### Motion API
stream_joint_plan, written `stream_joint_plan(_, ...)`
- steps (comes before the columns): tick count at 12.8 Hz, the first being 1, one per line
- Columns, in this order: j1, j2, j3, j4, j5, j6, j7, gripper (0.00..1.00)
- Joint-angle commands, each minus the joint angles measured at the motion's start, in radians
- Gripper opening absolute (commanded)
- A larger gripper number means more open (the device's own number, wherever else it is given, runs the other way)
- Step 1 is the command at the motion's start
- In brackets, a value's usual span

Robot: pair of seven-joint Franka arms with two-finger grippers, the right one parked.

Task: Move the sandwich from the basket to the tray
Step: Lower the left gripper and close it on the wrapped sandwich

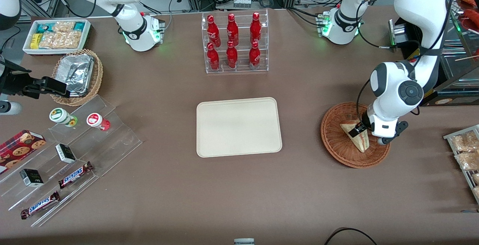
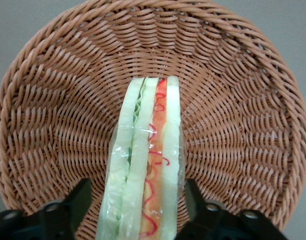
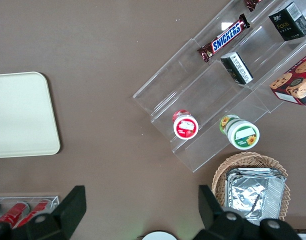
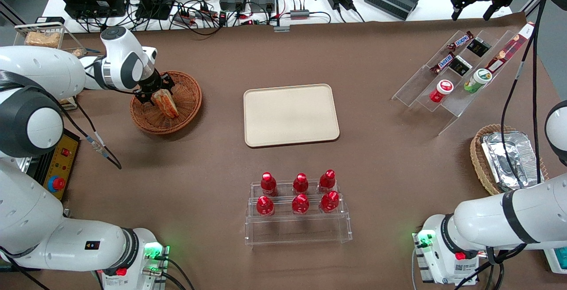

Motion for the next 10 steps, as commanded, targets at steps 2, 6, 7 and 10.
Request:
stream_joint_plan(2,-0.011,-0.013,0.004,-0.019,-0.010,0.010,-0.015,0.00)
stream_joint_plan(6,-0.010,-0.047,0.004,0.042,-0.009,-0.118,0.002,0.00)
stream_joint_plan(7,-0.011,-0.046,-0.001,0.092,-0.009,-0.199,0.002,0.00)
stream_joint_plan(10,-0.011,-0.043,-0.038,0.224,-0.003,-0.379,0.008,0.00)
